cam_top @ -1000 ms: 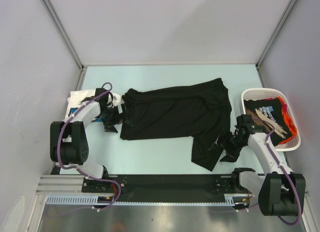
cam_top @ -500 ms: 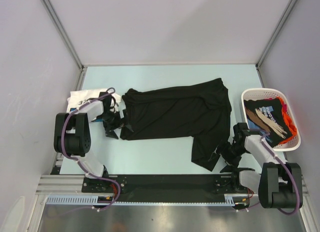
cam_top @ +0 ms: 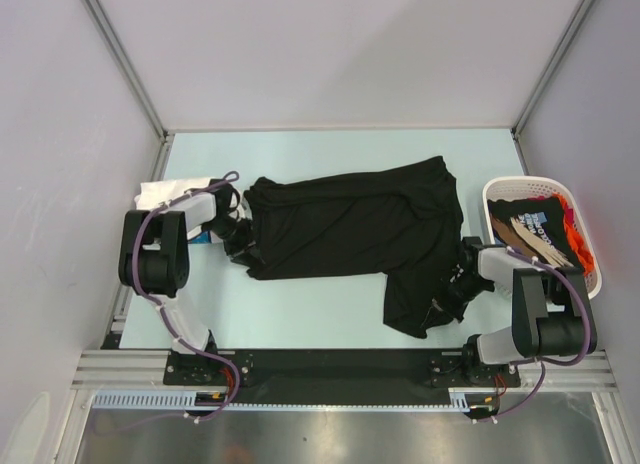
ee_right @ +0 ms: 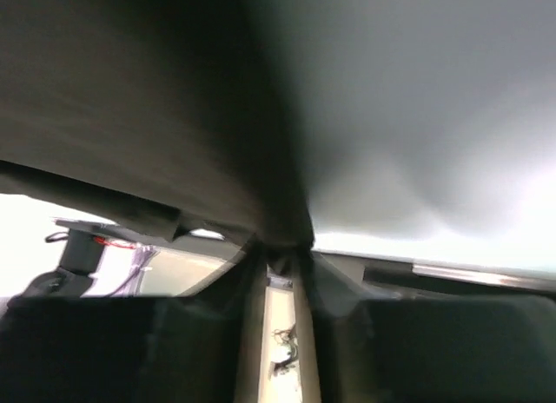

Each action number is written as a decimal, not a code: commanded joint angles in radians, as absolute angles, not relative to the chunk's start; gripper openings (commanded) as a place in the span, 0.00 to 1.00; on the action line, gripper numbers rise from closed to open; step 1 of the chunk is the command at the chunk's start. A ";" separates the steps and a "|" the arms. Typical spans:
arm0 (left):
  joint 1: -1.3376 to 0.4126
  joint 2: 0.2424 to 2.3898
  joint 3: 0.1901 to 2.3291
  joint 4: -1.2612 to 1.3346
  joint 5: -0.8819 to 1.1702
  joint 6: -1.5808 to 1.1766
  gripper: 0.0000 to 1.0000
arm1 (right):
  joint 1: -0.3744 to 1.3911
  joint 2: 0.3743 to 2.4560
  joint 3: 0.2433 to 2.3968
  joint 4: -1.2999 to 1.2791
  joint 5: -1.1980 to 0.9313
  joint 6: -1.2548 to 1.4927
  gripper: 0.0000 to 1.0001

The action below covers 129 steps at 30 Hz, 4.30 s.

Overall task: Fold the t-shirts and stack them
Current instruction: Fold the tshirt

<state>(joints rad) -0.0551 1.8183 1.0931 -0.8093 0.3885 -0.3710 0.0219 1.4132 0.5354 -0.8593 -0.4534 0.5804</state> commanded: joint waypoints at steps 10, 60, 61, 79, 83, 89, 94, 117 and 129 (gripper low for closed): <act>-0.069 1.812 1.120 -0.857 0.376 -0.364 0.00 | 0.034 1.375 0.733 -1.000 -0.393 0.528 0.00; 0.043 2.075 1.611 -0.896 0.463 -0.525 1.00 | -0.127 2.089 1.612 -0.723 -0.493 0.499 0.16; 0.041 2.074 1.612 -0.897 0.456 -0.522 1.00 | -0.124 2.080 1.617 -0.713 -0.438 0.499 0.19; 0.041 1.916 1.529 -0.885 0.511 -0.410 1.00 | -0.081 1.820 1.539 -0.699 -0.351 0.482 0.60; 0.040 1.931 1.494 -0.884 0.518 -0.391 1.00 | -0.098 1.729 1.375 -0.712 -0.403 0.489 0.64; 0.038 1.960 1.474 -0.885 0.529 -0.371 1.00 | -0.098 1.632 1.192 -0.678 -0.436 0.520 0.63; 0.038 1.976 1.489 -0.890 0.534 -0.364 1.00 | -0.077 1.631 1.128 -0.654 -0.399 0.534 0.62; 0.040 1.953 1.539 -0.923 0.529 -0.353 1.00 | -0.009 1.789 1.259 -0.608 -0.348 0.554 0.34; 0.040 1.942 1.534 -0.930 0.517 -0.348 1.00 | -0.014 1.744 1.269 -0.721 -0.236 0.499 0.29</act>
